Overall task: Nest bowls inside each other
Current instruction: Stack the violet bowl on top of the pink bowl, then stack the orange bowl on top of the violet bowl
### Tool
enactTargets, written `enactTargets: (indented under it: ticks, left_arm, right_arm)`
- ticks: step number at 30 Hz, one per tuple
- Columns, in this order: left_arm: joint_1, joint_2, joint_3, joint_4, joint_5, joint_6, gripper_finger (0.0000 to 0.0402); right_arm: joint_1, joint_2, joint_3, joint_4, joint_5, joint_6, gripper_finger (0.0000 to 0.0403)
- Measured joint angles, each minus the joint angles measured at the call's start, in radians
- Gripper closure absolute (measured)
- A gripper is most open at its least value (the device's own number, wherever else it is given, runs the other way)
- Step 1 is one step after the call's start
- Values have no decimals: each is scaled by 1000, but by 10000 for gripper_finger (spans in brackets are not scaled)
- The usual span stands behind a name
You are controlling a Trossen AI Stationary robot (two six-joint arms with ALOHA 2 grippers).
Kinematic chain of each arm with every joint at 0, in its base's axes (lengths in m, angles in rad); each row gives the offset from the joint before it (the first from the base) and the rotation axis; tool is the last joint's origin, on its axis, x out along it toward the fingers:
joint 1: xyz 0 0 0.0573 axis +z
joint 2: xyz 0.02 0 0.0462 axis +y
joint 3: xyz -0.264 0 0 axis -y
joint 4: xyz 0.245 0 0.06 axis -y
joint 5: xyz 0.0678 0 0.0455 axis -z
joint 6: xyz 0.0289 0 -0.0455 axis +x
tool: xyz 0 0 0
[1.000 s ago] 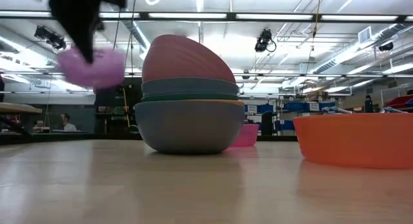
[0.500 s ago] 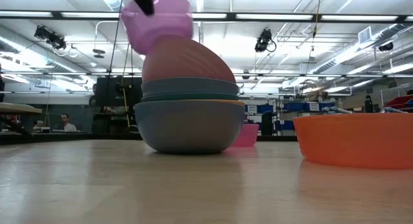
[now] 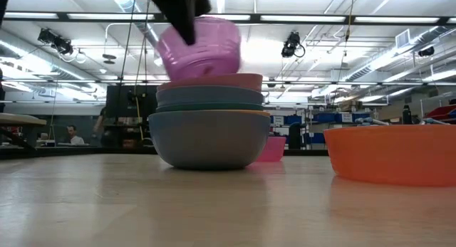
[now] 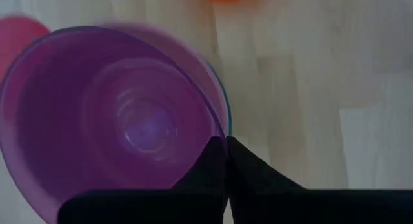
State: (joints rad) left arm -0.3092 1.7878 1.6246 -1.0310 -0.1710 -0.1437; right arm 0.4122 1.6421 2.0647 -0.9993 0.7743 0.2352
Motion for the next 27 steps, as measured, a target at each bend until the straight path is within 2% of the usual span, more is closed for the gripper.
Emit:
enactTargets:
  ticks: [8,14,17,22,27]
  left_arm:
    - [7,0,0,28,-70,31,352]
    - [8,0,-14,-9,-117,-1,282]
    - [8,1,-15,-23,-154,-18,243]
    - [9,-8,-15,-21,-229,-19,195]
    - [18,-28,-13,-16,-245,-18,180]
  right_arm:
    - [5,-6,0,-1,0,-1,248]
    - [26,-22,0,-15,30,12,245]
    - [35,-37,0,-110,29,121,245]
    - [52,-42,-34,-397,24,436,244]
    - [76,-42,-166,-431,-85,589,244]
